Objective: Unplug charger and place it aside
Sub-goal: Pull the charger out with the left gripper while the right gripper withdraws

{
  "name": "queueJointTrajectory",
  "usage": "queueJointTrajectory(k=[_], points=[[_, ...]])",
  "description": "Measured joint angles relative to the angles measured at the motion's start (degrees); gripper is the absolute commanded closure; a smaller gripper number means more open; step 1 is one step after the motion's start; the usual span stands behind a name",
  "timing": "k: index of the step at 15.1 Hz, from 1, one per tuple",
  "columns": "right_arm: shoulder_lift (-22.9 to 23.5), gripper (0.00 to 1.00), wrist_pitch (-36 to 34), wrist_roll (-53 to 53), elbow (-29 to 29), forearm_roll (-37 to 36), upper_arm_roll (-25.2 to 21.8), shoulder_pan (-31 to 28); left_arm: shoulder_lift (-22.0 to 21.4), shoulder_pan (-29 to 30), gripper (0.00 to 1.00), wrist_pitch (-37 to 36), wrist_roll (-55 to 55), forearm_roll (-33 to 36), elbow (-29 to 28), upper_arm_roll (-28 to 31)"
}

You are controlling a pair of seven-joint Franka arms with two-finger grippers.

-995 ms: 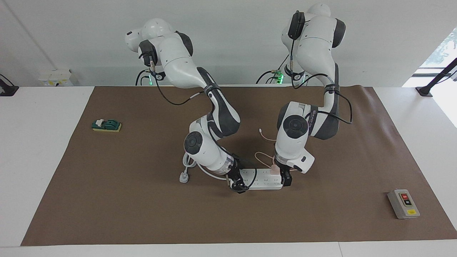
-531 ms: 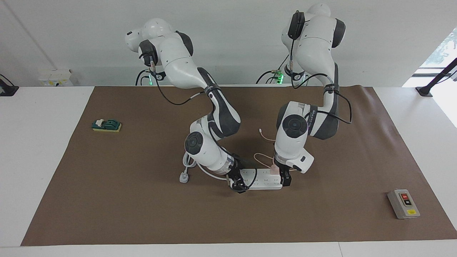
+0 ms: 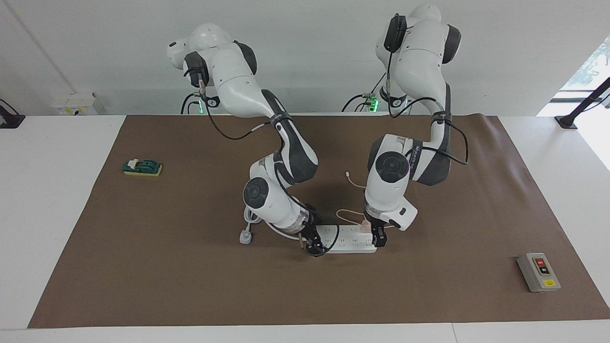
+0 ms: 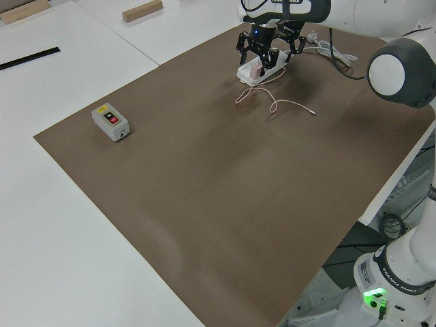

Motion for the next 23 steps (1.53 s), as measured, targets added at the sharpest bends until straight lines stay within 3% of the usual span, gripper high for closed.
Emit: queueJointTrajectory(k=[1,3,4,5,6,7,8,17,21,22,23], points=[[0.0,0.0,0.1,0.0,-0.1,0.0,0.0,0.0,0.0,0.0,1.0,0.0,0.1,0.0,-0.1,0.0],[0.0,0.0,0.5,0.0,-0.2,0.0,0.0,0.1,-0.1,-0.1,1.0,-1.0,0.3,0.0,-0.2,-0.3],[0.0,0.07,0.7,0.0,-0.3,0.0,0.0,0.1,-0.2,-0.3,1.0,-1.4,0.4,0.0,-0.3,-0.4],[0.0,0.36,0.9,0.0,-0.5,0.0,0.0,0.1,-0.2,-0.3,1.0,-1.4,0.5,0.1,-0.3,-0.3],[0.0,0.87,1.4,-0.1,-0.6,0.0,0.0,0.1,-0.2,-0.3,1.0,-1.4,0.5,0.1,-0.3,-0.3],[-0.1,1.0,1.5,-0.1,-0.7,0.0,0.0,0.1,-0.2,-0.3,1.0,-1.4,0.6,0.1,-0.3,-0.3],[-0.3,1.0,1.5,-0.1,-0.8,0.0,0.0,0.1,-0.2,-0.3,1.0,-1.4,0.7,0.1,-0.3,-0.3],[-0.4,1.0,1.8,0.0,-1.1,0.1,0.1,0.1,-0.7,-0.4,1.0,-1.5,2.4,0.1,-0.3,-0.3],[-0.5,1.0,1.8,-0.1,-1.2,0.1,0.1,0.1,-5.2,-0.2,1.0,-2.5,3.3,0.1,0.6,0.2],[-0.5,0.64,1.8,-0.1,-1.2,0.1,0.1,0.1,-6.0,-0.1,1.0,-3.0,3.5,0.1,0.6,0.2],[-0.5,0.01,1.8,-0.1,-1.2,0.1,0.1,0.1,-6.5,0.0,1.0,-3.3,3.8,0.1,0.6,0.2]])
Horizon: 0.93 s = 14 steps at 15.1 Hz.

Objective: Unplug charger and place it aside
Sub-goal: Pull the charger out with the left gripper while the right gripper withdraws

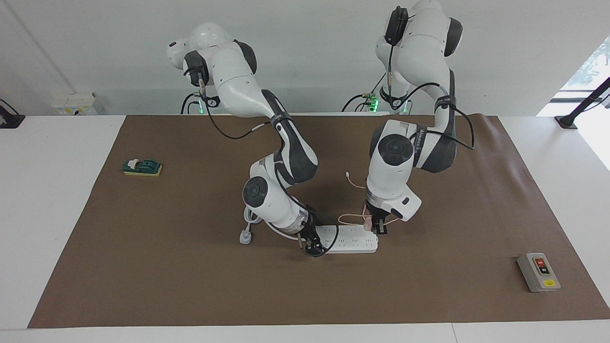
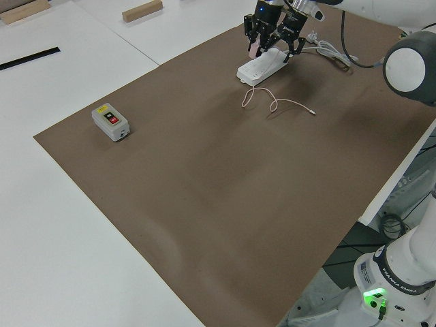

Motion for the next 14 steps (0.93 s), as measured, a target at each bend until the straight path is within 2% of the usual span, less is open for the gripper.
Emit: queueJointTrajectory(k=[3,6,8,10,14], points=[[-0.1,0.0,-0.1,0.0,-0.1,-0.1,-0.2,-0.3,-0.2,0.1,1.0,-0.2,1.1,0.0,0.0,0.2],[-2.8,0.0,-0.4,-0.5,-1.1,-2.0,-1.0,-1.7,-0.5,0.1,1.0,-0.3,7.1,0.0,0.1,0.5],[-6.8,0.0,-2.7,-4.9,-2.7,-5.8,-1.3,-4.2,-2.0,0.9,1.0,-1.1,16.3,-0.1,0.2,0.8],[-11.2,0.0,-7.9,-12.5,-4.1,-11.4,-1.9,-6.5,-4.1,3.0,1.0,-5.2,27.9,-0.6,0.2,1.0],[-19.6,0.0,-18.0,-35.3,-5.8,-20.0,-2.9,-11.8,-8.5,10.7,1.0,-12.3,58.2,-1.1,0.2,1.2]])
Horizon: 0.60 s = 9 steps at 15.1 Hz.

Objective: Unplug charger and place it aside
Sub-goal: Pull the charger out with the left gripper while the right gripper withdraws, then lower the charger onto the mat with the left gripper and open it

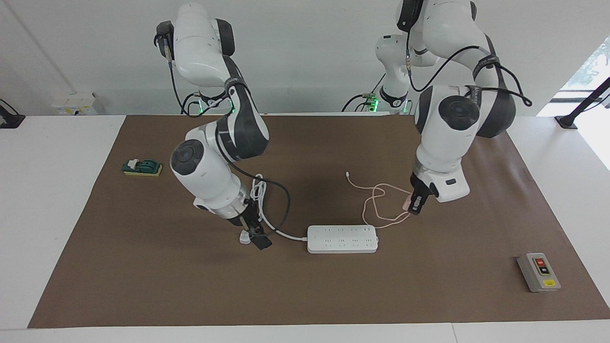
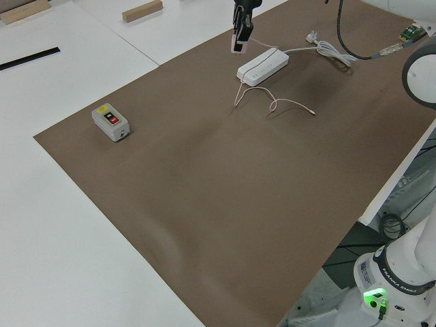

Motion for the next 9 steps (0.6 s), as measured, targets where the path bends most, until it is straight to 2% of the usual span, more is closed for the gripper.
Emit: queueJointTrajectory(k=[3,5,7,9], points=[[-6.4,0.0,-6.6,-15.1,-1.7,-5.4,-0.3,-4.7,-2.2,5.9,1.0,-2.2,21.2,-0.2,-0.8,0.1],[-10.2,0.0,-11.4,-22.4,-2.4,-5.9,-0.4,-7.3,-3.8,8.9,1.0,-2.6,33.2,-0.5,-3.1,0.1],[-13.6,0.0,-14.9,-26.1,-2.8,-6.6,-0.4,-8.3,-5.3,11.5,1.0,-2.5,43.4,-2.7,-7.1,0.1],[-17.4,0.0,-17.4,-28.7,-3.6,-9.8,-0.2,-7.7,-8.6,15.0,1.0,1.5,55.7,-6.8,-16.6,0.1]])
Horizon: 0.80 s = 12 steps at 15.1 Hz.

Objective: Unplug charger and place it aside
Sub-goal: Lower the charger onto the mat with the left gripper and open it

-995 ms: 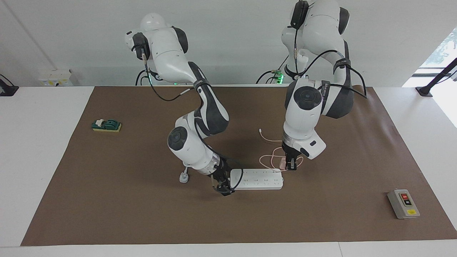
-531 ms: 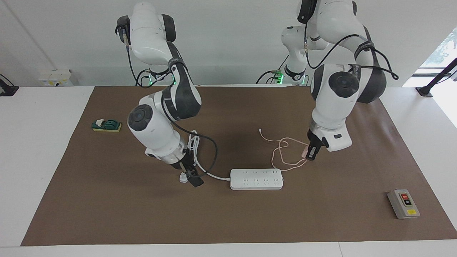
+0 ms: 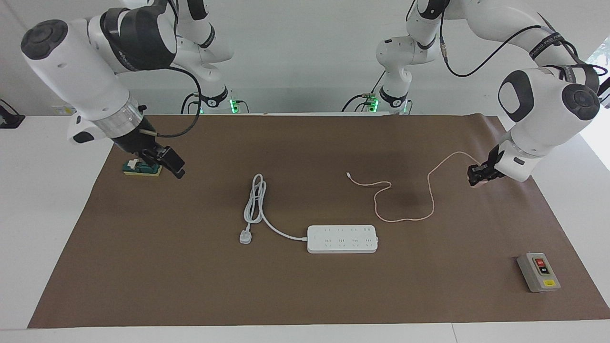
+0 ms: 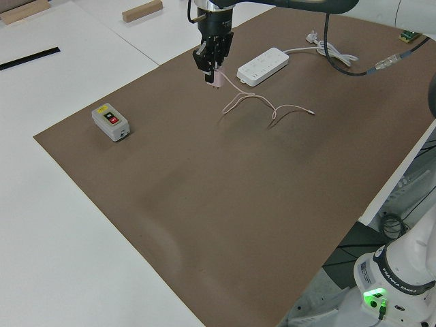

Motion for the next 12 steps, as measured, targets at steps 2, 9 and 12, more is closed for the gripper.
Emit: queueJointTrajectory(k=[2,9,12], points=[[-1.5,0.0,-1.2,-5.3,-0.1,-2.0,0.1,0.1,-4.2,1.8,1.0,8.3,5.0,-1.2,-10.8,0.0],[-8.9,0.0,-2.8,-19.6,-6.0,-5.0,-3.7,3.0,-10.7,2.9,0.0,28.3,7.8,-7.3,-31.6,-0.3],[-13.0,0.0,0.9,-27.6,-13.5,-5.2,-1.8,-0.8,-10.5,3.2,0.0,29.2,7.9,-7.5,-32.2,0.0]])
